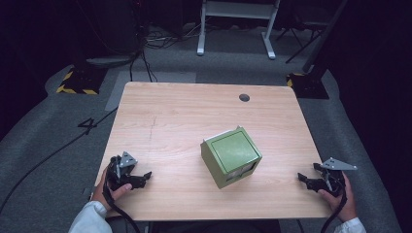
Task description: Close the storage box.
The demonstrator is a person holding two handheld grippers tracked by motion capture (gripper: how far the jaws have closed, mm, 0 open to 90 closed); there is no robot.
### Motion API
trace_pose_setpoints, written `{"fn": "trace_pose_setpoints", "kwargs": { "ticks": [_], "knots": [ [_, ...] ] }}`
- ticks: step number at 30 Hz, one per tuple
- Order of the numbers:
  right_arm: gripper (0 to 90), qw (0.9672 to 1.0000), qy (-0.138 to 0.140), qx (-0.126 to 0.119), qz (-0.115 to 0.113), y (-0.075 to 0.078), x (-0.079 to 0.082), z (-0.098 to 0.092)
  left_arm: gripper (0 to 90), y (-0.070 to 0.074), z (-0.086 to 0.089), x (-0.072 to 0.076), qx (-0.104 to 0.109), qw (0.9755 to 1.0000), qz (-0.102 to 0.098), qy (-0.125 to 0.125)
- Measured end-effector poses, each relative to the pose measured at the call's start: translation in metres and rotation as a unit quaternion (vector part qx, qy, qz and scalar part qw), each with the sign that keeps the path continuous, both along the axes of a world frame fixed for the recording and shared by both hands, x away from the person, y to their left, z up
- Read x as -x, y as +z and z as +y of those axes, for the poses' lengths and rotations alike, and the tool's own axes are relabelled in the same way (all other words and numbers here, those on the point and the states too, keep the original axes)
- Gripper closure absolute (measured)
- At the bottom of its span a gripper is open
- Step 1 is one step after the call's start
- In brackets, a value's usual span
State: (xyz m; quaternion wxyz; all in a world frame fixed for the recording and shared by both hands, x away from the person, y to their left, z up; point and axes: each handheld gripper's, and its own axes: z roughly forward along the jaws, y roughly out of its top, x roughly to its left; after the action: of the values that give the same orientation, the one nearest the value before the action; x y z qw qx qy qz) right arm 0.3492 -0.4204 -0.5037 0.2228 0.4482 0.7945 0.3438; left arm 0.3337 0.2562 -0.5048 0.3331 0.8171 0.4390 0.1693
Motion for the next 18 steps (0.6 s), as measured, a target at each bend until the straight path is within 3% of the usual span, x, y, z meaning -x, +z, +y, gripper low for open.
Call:
{"fn": "trace_pose_setpoints", "kwargs": {
  "ticks": [18],
  "knots": [
    [15.0,1.0000,0.001,-0.002,0.002,0.0000,-0.0003,-0.0003,16.0,0.0000,0.0000,0.0001,-0.001,1.0000,0.000,0.002]
  ]
}}
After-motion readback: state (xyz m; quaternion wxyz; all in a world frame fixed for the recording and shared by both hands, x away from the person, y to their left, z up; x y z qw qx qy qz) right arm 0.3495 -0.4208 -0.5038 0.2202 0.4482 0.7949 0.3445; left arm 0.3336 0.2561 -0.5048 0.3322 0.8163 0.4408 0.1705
